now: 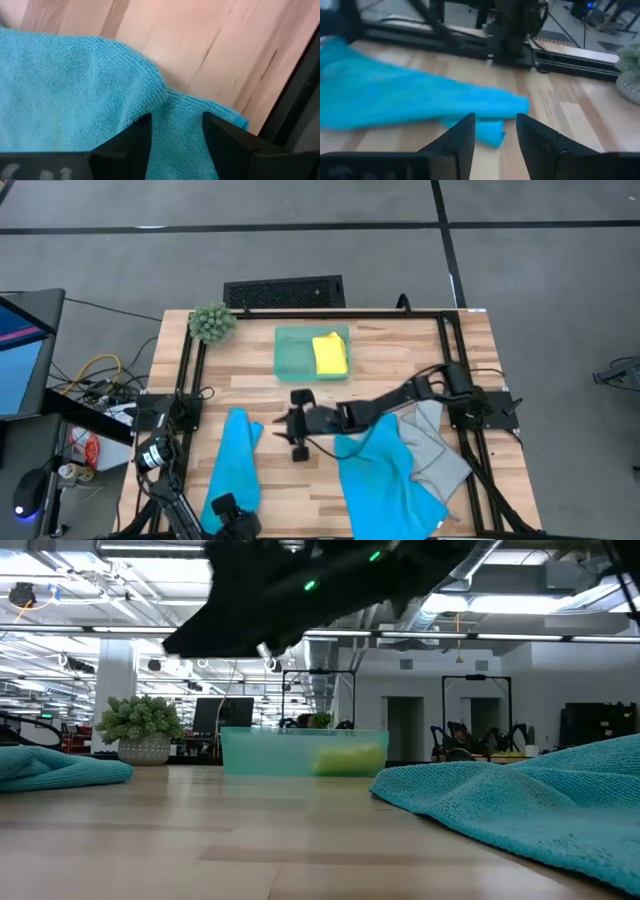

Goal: Fold microfiber towels
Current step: Fold the left blue microfiber towel

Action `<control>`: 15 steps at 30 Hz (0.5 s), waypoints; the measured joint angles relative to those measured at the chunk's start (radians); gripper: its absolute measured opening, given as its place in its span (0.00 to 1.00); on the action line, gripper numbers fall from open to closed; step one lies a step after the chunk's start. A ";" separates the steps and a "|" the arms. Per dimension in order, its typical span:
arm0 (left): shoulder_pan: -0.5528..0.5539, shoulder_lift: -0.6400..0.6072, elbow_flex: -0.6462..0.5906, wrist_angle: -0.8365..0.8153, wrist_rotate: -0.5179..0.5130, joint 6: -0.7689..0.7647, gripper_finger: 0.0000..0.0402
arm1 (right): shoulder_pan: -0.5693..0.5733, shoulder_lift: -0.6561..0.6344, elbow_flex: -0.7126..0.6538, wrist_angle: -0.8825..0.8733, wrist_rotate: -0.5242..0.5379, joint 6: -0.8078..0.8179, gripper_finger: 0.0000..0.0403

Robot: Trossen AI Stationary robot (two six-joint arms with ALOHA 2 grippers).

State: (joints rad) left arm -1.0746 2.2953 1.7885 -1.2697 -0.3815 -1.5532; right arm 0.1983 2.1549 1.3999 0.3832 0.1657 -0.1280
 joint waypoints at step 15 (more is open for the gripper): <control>0.000 -0.002 0.000 0.001 0.001 -0.033 0.42 | -0.081 0.318 0.368 -0.213 -0.142 0.081 0.44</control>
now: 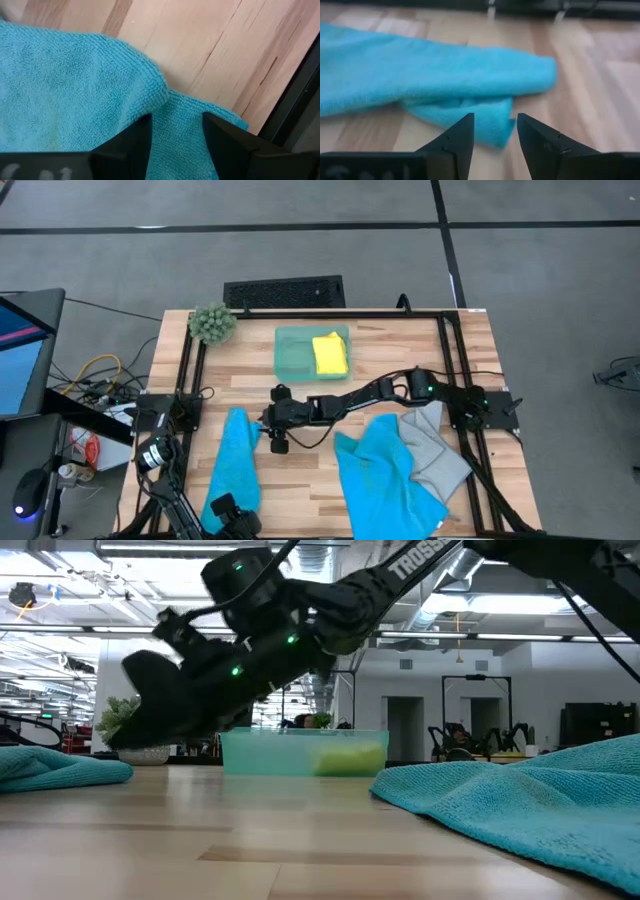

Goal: Fold microfiber towels
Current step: Fold the left blue microfiber towel

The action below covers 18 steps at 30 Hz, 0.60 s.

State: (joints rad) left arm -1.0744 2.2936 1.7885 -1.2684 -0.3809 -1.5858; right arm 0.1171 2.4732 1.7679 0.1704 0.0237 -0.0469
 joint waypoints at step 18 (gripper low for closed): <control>0.000 -0.002 0.045 -0.037 0.008 -0.040 0.42 | 0.009 0.017 0.035 -0.196 0.006 0.020 0.04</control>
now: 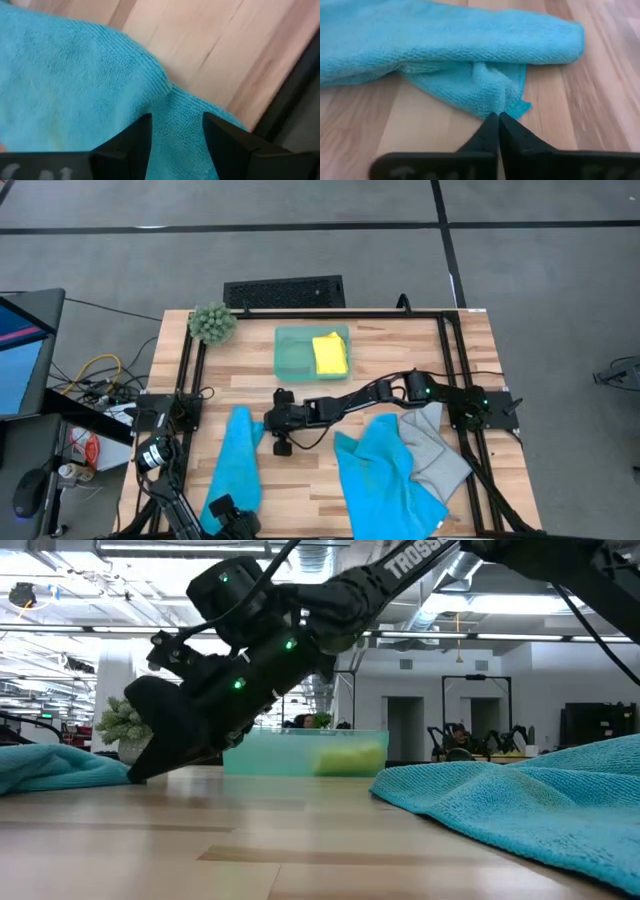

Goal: Fold microfiber towels
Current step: Fold the left blue microfiber towel

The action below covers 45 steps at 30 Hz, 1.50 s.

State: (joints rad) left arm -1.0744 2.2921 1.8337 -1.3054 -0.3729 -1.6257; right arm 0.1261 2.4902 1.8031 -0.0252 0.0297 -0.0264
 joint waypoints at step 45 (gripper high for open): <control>-0.065 0.002 -0.222 0.125 -0.394 -0.252 0.06 | 0.444 -0.443 -0.210 -1.150 0.416 0.544 0.21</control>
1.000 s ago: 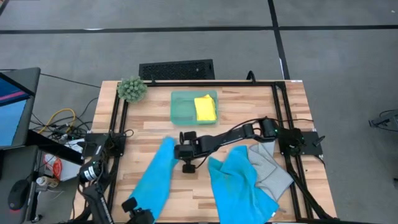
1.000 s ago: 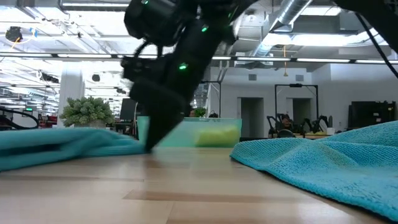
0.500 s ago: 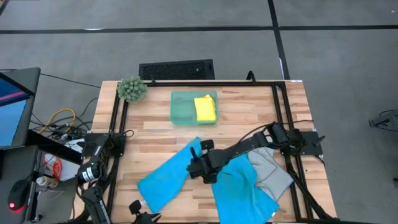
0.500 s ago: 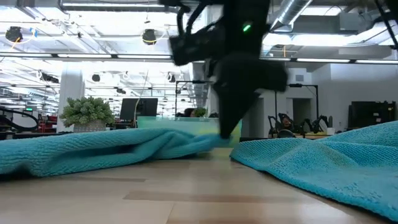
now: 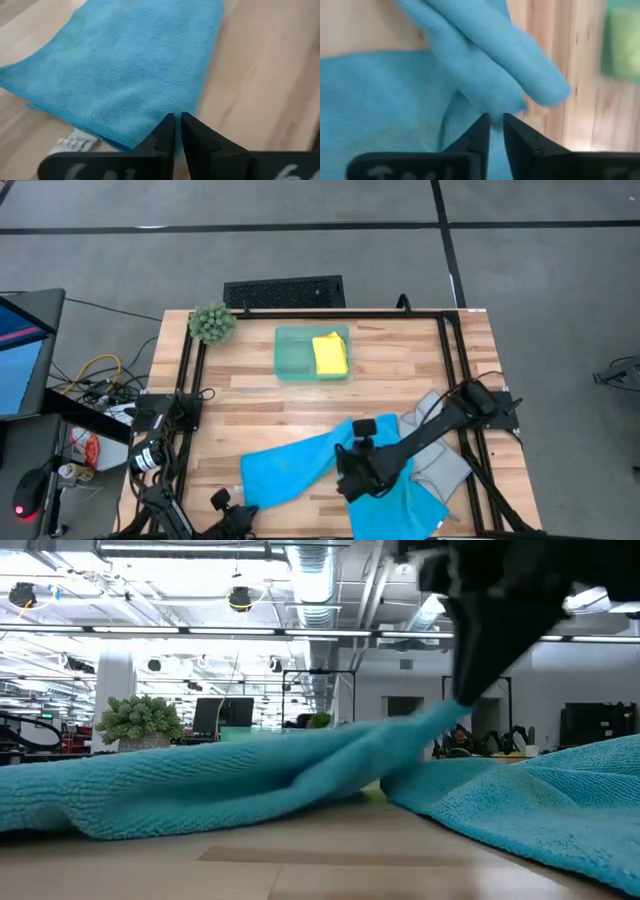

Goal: Fold microfiber towels
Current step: Fold the left blue microfiber towel

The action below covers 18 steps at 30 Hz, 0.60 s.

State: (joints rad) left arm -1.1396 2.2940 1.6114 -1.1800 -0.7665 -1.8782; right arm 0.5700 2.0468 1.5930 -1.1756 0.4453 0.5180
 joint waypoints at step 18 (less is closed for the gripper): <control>0.031 -0.002 -0.003 -0.084 -0.004 -0.018 0.06 | 0.096 -0.258 -0.579 0.826 0.162 -0.167 0.54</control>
State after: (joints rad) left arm -1.1089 2.2917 1.6081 -1.2639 -0.7708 -1.8958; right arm 0.6660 1.7885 1.0140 -0.3492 0.6072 0.3508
